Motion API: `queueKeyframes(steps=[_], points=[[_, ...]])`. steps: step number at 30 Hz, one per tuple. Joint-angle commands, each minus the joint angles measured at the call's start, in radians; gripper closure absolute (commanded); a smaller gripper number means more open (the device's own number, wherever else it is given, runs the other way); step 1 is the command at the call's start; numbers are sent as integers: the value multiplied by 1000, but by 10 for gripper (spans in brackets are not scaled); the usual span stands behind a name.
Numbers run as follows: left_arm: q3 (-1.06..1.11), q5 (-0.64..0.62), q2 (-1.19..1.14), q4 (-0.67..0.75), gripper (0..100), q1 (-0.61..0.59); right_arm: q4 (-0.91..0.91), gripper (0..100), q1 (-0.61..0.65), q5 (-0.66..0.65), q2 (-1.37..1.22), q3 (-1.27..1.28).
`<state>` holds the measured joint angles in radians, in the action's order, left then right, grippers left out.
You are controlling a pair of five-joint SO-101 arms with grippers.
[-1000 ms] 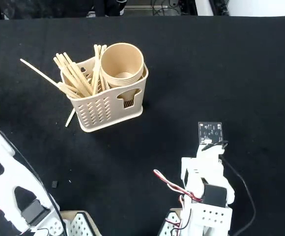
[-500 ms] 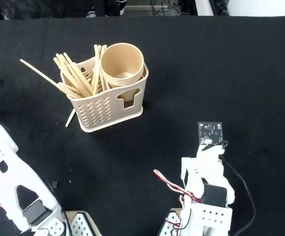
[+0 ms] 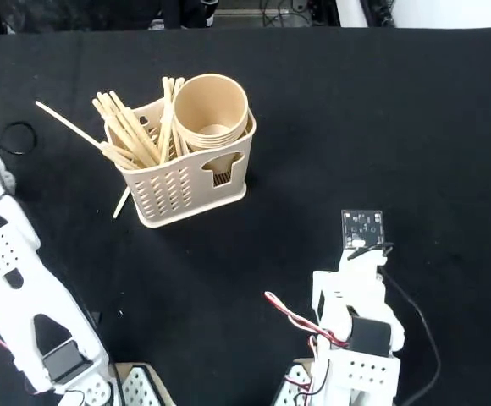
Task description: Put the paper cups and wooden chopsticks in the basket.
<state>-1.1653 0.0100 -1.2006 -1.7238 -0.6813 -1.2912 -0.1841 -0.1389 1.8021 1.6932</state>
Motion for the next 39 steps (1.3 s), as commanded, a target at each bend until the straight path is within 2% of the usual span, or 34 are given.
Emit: queueKeyframes(steps=[1, 5, 10, 13, 17, 21, 26, 32, 35, 39], points=[[472, -3, 255, -35, 970, 82, -3, 985, 11, 3, 67, -8], [819, 38, 528, 58, 970, 107, -3, 985, 11, 3, 67, -8], [1343, 48, 855, 384, 970, 125, -3, 985, 11, 3, 67, -8], [1561, 68, 1053, 500, 960, 147, -3, 985, 11, 3, 67, -8], [1678, 178, 1241, 520, 802, 147, -3, 985, 11, 3, 67, -8], [1646, 221, 1335, 546, 677, 145, -3, 985, 11, 3, 67, -8], [1455, 160, 1254, 594, 672, 147, -3, 985, 11, 3, 67, -8], [1095, 94, 919, 523, 672, 179, -3, 985, 11, 3, 67, -8], [895, 94, 723, 430, 675, 193, -3, 985, 11, 3, 67, -8], [624, 98, 474, 331, 759, 165, -3, 985, 11, 3, 67, -8]])
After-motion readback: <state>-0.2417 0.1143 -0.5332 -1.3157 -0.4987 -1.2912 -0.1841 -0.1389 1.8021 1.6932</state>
